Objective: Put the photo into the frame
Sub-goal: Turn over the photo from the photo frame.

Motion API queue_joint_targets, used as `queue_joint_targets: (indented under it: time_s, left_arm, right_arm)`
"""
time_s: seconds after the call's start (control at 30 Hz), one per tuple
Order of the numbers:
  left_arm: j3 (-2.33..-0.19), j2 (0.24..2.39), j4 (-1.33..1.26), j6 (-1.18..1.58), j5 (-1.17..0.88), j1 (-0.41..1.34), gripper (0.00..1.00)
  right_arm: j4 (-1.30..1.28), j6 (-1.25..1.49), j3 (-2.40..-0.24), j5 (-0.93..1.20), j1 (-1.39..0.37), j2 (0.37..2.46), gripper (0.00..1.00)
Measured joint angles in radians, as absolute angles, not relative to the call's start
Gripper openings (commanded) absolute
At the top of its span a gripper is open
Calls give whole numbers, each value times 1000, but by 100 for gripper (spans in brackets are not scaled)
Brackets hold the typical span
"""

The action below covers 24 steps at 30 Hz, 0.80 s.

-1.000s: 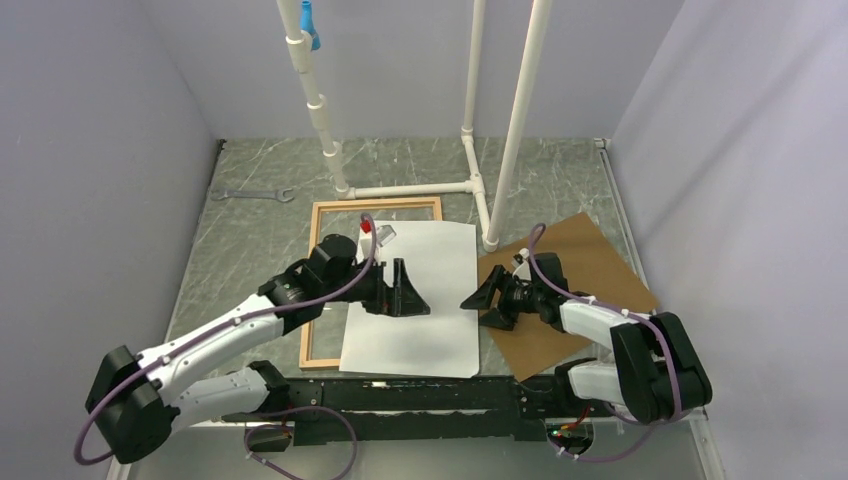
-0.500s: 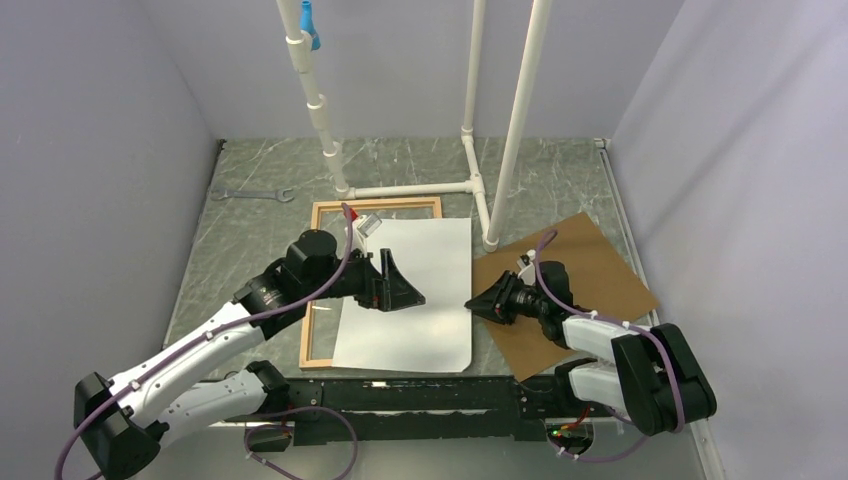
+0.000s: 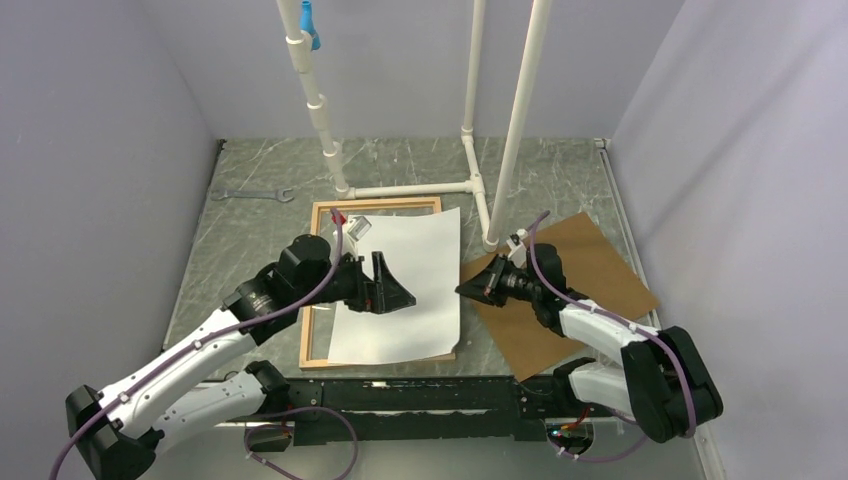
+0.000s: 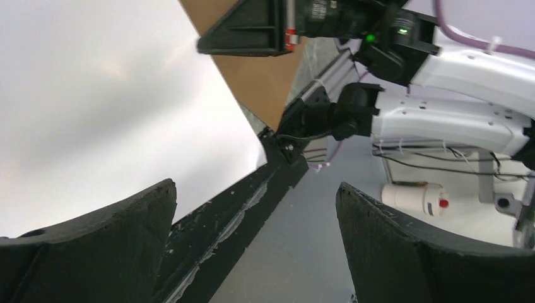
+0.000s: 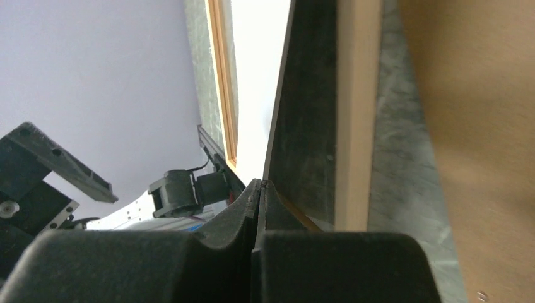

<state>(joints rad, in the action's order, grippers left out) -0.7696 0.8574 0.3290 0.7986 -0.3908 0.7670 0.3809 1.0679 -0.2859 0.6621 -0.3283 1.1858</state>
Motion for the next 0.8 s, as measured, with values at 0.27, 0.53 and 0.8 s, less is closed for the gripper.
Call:
queue_joint_targets:
  time_s: [0.27, 0.53, 0.8]
  left_arm:
    - [-813, 804, 493, 770, -217, 766, 99]
    - [-858, 788, 625, 733, -61, 764, 99]
    - [-858, 768, 704, 719, 7, 762, 100]
  right_arm:
    - [103, 945, -481, 512, -458, 1098, 0]
    - [-67, 852, -635, 385, -551, 1143, 0]
    - [-89, 834, -677, 297, -635, 1246, 0]
